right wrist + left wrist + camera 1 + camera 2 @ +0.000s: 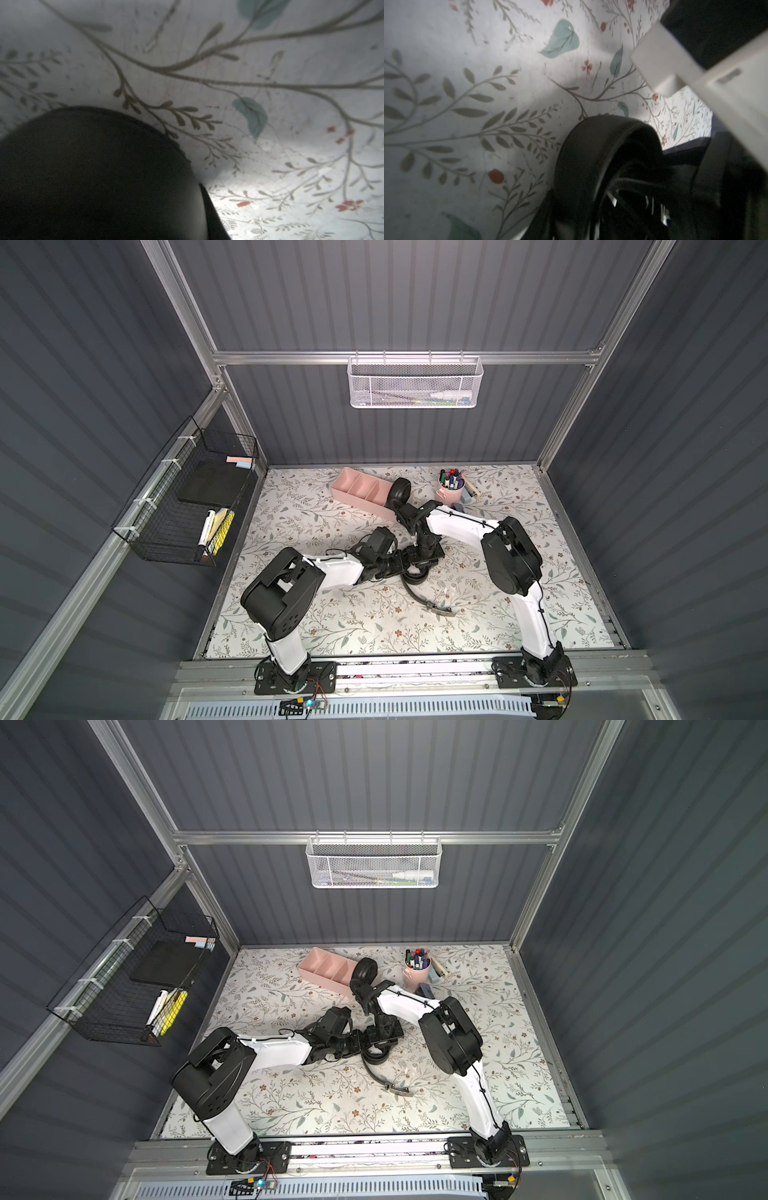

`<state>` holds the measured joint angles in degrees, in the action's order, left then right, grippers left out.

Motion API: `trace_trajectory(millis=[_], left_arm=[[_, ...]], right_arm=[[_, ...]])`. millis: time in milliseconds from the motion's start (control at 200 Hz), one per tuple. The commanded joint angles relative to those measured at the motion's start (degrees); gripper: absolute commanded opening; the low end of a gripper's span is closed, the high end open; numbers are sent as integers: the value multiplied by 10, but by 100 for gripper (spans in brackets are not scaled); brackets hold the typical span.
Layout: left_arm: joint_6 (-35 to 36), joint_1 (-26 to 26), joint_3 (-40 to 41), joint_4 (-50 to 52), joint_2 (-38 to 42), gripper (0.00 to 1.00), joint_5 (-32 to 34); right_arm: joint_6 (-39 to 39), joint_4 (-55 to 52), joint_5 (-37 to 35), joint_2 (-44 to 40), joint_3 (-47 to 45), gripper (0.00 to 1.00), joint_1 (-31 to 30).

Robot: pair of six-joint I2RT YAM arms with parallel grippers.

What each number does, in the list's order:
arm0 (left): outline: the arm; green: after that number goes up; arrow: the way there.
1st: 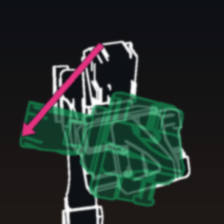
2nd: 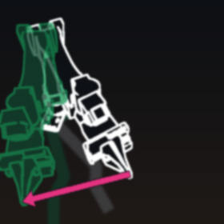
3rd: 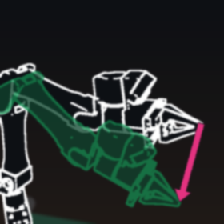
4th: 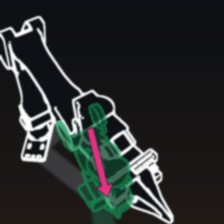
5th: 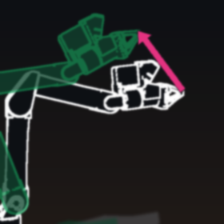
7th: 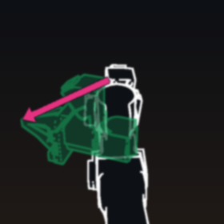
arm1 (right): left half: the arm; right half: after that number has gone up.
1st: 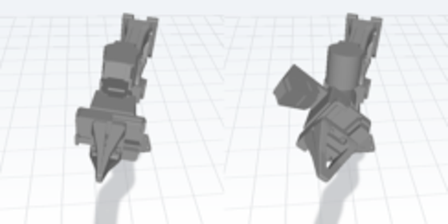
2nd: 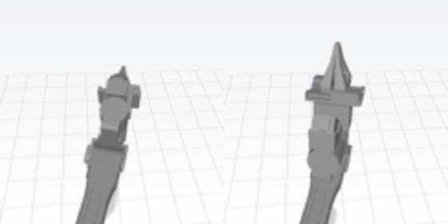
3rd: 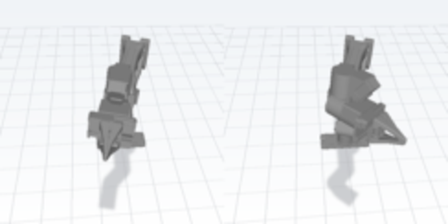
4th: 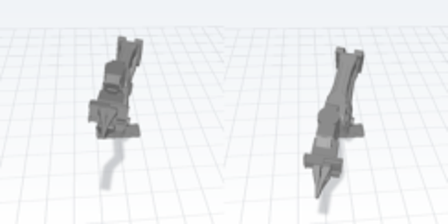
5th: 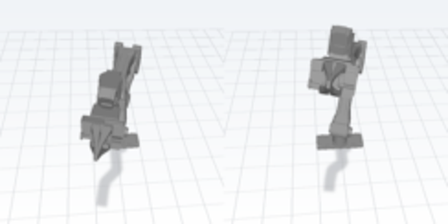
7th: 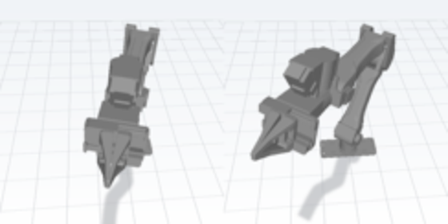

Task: Place the belts into the storage roll
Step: Roll the belt at the center of the board.

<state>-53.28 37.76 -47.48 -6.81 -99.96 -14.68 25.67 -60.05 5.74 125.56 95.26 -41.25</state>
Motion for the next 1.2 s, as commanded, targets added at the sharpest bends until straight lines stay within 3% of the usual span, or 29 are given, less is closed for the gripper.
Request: trace_trajectory(millis=[0,240,415,470,580,705,775,905,1196], left_arm=[[37,14,-15,116,-25,21,4],[125,14,-130,322,-64,10,34],[177,14,-190,413,-86,10,38],[186,14,-196,428,-91,10,36],[195,14,-199,439,-95,10,34],[222,14,-206,464,-95,10,35],[240,14,-214,483,-97,10,34],[255,14,-215,502,-93,10,36],[255,14,-193,500,-81,10,38]], right_arm=[[9,75,135,10,-23,17,-21],[19,95,166,-55,-55,35,14],[-6,161,130,-204,-130,52,53],[-31,182,93,-248,-159,54,63],[-117,257,118,-315,-232,56,65],[-213,330,249,-356,-304,59,53],[-274,364,225,-379,-335,61,6],[-335,362,166,-357,-335,67,-81],[-324,355,72,-282,-305,72,-116]])
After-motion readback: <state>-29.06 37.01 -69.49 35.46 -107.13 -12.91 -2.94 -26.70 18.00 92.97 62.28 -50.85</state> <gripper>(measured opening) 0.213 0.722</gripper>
